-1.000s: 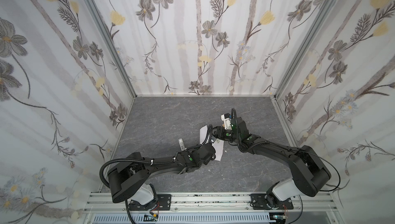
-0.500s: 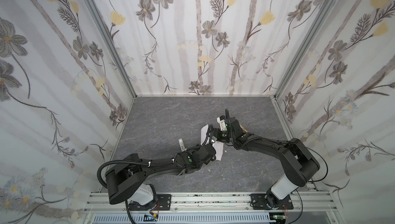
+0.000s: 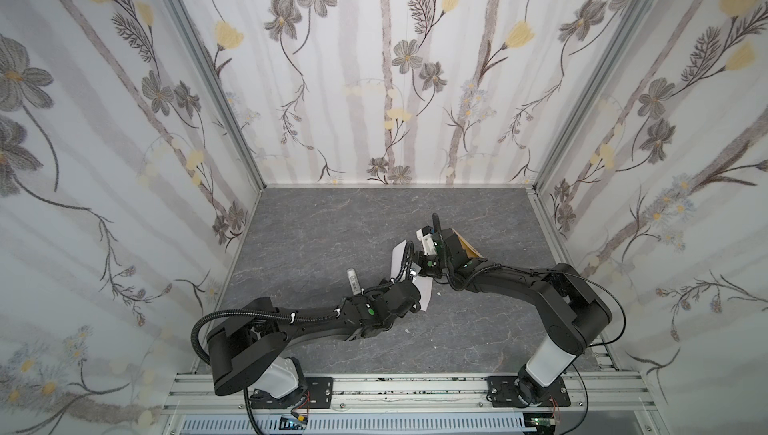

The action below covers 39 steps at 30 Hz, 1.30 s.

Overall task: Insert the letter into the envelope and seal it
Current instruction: 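Lift the folded letter upright with the right gripper while the left grasps it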

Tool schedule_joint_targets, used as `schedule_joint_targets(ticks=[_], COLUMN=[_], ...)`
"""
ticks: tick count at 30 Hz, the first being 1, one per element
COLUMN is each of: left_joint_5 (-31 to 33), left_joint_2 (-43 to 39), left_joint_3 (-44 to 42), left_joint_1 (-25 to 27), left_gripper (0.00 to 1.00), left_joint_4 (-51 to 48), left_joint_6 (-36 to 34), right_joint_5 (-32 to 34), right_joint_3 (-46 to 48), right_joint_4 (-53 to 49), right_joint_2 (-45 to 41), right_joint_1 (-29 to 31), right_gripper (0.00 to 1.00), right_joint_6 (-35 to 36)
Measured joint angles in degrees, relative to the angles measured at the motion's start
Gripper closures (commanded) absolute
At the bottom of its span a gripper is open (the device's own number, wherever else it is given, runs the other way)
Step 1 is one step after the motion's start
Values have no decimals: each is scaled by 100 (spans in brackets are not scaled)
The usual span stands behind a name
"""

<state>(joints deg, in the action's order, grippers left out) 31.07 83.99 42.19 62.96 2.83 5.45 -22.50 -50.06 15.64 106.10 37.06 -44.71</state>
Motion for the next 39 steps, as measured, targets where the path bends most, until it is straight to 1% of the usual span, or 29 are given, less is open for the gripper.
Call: schedule_joint_targets(ticks=[3,5,8,10,11,14,18,23,25,28,32,33,34,39], left_joint_5=[20,-2,-205,-372,-404,-693,-1156,-2129,-2446,-2979,-3475,-3600,-3746,-4352], left_joint_2=[-232,-457,-874,-1141,-1246,-1410,-1237,-619,-409,-234,-33,11,39,114], left_joint_3=[-107,-208,-369,-470,-514,-586,-588,-511,-498,-498,-588,-651,-743,-1217], left_joint_1=[-94,-232,-573,-793,-841,-942,-1156,-1460,-1510,-1528,-1628,-1663,-1707,-2031], left_gripper=[58,54,52,49,47,46,41,35,30,26,22,16,13,13], left_joint_4=[0,15,26,37,35,44,59,57,57,66,219,306,431,1331], left_joint_6=[151,273,522,686,732,868,1158,1768,2044,2439,2889,2988,3095,3613], right_joint_5=[-9,-7,-2,20,35,39,74,232,297,264,68,-15,-81,-409], right_joint_3=[197,321,516,619,693,903,1075,1207,1257,1379,1539,1582,1613,1808], right_joint_4=[52,81,90,83,151,216,256,269,299,385,688,787,861,1169], right_joint_2=[-138,-214,-319,-389,-420,-470,-496,-592,-601,-627,-715,-739,-756,-951], right_joint_1=[0,0,0,0,0,0,0,-28,-70,-186,-345,-389,-422,-577], right_gripper=[100,100,100,100,100,100,100,100,100,100,100,100,100,100], right_joint_6=[-2,-2,-2,-2,0,2,24,140,173,170,81,20,4,-247])
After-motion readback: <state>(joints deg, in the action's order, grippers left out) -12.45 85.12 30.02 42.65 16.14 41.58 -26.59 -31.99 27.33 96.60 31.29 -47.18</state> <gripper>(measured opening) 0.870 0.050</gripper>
